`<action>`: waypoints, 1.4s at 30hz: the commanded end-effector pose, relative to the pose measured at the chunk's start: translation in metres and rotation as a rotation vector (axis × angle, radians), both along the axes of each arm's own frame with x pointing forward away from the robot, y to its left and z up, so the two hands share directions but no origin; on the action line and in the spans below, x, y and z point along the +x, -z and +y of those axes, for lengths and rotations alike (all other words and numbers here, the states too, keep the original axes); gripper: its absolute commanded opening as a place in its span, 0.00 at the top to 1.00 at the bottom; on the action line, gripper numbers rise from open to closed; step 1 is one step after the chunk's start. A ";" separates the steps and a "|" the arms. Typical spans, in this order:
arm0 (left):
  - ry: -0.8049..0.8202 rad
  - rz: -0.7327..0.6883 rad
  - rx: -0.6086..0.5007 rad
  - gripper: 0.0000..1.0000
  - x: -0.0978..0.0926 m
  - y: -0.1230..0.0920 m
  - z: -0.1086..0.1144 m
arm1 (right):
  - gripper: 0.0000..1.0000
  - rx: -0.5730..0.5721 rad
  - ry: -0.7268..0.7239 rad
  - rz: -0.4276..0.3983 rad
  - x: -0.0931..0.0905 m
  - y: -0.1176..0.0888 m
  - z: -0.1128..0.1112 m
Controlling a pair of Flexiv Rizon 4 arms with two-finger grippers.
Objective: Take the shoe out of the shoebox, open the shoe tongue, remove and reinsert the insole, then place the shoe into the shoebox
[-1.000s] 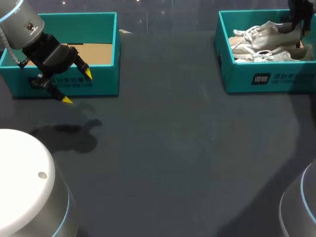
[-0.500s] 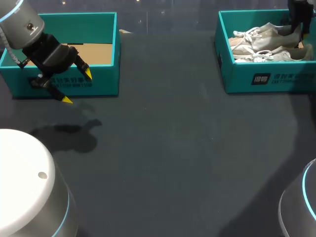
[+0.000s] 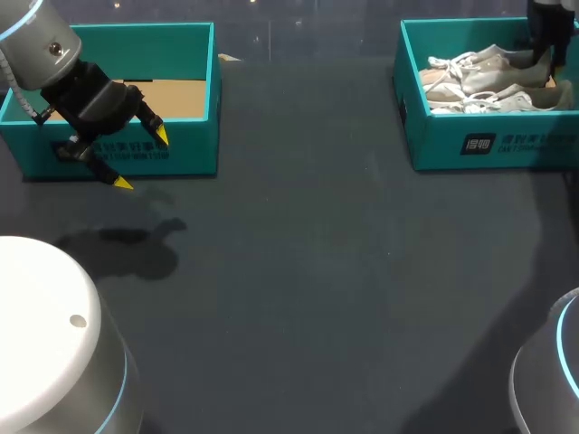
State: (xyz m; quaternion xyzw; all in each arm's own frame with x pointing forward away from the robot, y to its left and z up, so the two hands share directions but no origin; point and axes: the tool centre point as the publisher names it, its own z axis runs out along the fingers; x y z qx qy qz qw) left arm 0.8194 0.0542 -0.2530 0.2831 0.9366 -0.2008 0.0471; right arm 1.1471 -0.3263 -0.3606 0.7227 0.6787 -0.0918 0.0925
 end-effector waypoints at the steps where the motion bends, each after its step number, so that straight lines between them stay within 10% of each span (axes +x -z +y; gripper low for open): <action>1: 0.001 -0.001 0.002 0.00 -0.001 0.000 0.001 | 0.92 0.016 -0.002 0.015 0.007 0.005 0.002; 24: 0.001 -0.001 0.002 0.00 -0.001 0.000 0.001 | 0.51 0.068 -0.035 -0.005 0.001 -0.004 0.009; 31: 0.001 -0.001 0.002 0.00 -0.001 0.000 0.001 | 0.02 0.070 -0.045 -0.028 -0.003 -0.018 0.014; 42: 0.001 -0.001 0.002 0.00 -0.001 0.000 0.001 | 0.00 0.085 -0.065 -0.059 -0.020 -0.060 0.030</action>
